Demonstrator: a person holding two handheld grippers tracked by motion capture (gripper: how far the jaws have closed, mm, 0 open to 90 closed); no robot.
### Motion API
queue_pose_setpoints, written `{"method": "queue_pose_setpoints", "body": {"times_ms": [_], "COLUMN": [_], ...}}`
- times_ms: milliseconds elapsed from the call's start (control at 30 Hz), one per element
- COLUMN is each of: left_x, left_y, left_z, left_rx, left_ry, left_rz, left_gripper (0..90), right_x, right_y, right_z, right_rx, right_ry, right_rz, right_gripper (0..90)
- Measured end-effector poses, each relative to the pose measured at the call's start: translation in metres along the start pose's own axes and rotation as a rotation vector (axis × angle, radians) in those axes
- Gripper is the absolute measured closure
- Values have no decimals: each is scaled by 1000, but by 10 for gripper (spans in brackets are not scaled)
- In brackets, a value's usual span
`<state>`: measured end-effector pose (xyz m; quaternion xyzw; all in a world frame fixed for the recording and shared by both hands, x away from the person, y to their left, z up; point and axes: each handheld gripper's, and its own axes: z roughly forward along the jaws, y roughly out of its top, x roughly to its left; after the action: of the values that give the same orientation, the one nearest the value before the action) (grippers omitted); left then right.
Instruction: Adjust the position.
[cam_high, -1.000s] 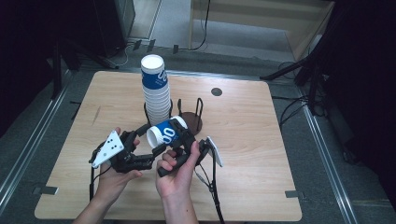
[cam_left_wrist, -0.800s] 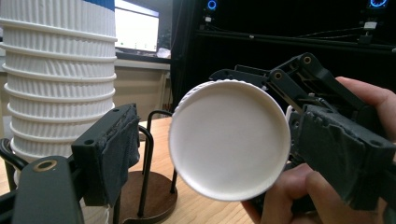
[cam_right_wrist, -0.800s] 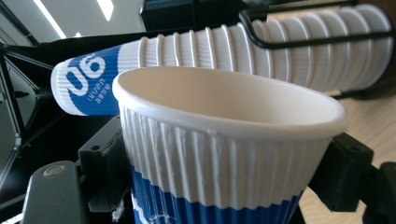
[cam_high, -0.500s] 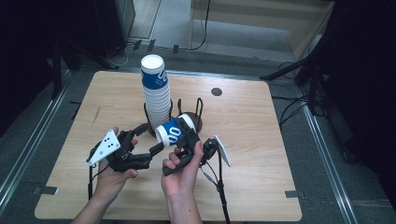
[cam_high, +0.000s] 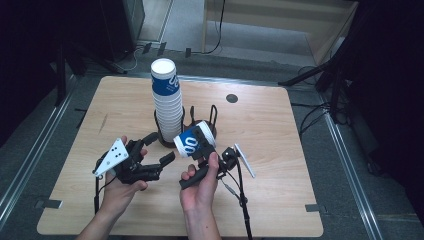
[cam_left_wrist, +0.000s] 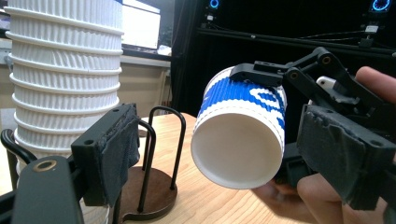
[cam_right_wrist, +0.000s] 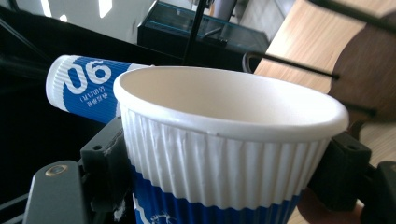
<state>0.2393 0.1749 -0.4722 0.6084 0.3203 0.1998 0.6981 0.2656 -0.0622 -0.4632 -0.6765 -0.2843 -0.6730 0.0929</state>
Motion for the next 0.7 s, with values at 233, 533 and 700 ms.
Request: {"method": "queue_pose_setpoints", "body": {"times_ms": [233,533,700], "left_x": [1,4,7], "left_y": [0,0,-1], "left_z": [0,-1,-3], "left_rx": [1,3,7], "left_ry": [1,14,28], "left_rz": [-1,-6,-8], "left_gripper": [145,145,144], "right_x": [5,6,9], "right_y": [2,5,7], "right_z": [-3,-5,-6], "right_rx": [-40,-103,-145], "right_ry": [-18,-50,-64], "right_rz": [-171,-358,-487], "right_gripper": [204,203,203]}}
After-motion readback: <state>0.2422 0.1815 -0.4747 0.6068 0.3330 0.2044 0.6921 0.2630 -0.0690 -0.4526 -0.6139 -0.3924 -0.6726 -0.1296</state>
